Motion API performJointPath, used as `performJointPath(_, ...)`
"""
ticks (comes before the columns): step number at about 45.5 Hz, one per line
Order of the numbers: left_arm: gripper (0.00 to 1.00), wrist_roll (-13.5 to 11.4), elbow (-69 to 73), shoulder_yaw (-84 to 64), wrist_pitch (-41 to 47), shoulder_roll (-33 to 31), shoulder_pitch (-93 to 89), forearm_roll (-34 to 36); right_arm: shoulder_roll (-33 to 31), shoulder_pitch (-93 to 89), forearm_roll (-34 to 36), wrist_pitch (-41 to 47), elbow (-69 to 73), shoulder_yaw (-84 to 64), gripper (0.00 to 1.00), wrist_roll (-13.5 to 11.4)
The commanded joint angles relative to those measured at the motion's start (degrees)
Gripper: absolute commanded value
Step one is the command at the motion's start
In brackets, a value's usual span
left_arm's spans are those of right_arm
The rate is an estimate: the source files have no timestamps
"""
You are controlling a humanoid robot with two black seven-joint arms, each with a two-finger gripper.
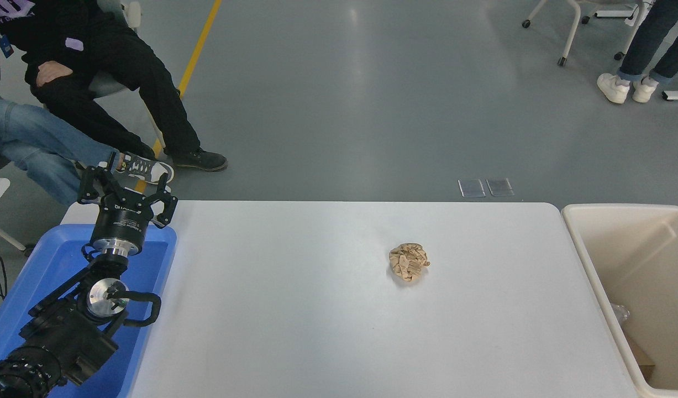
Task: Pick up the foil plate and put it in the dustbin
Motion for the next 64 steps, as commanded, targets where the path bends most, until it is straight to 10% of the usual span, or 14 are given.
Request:
performJointPath(1, 0.99, -0.1, 0.0, 0.0, 0.0, 0.0, 0.0, 0.0, -2.8, 14.6, 0.3, 0.6, 15.8, -13.9, 1.00, -0.1)
performJointPath(20, 0.99, 0.0, 0.0, 0.0, 0.0, 0.0, 0.0, 0.0, 7.4, 43.2, 0.3, 1.5, 37.5, -45.1, 1.00, -0.1)
performJointPath(45, 0.99, 0.0, 0.0, 0.1, 0.0, 0.0, 0.0, 0.0, 24.0, 63.9, 0.4, 42.9, 45.0, -37.4, 1.00, 0.2)
performJointPath(64, 0.99, 0.0, 0.0, 0.0, 0.0, 0.0, 0.0, 0.0, 32.4, 71.9, 0.5, 45.3, 45.5, -32.3, 1.00, 0.2)
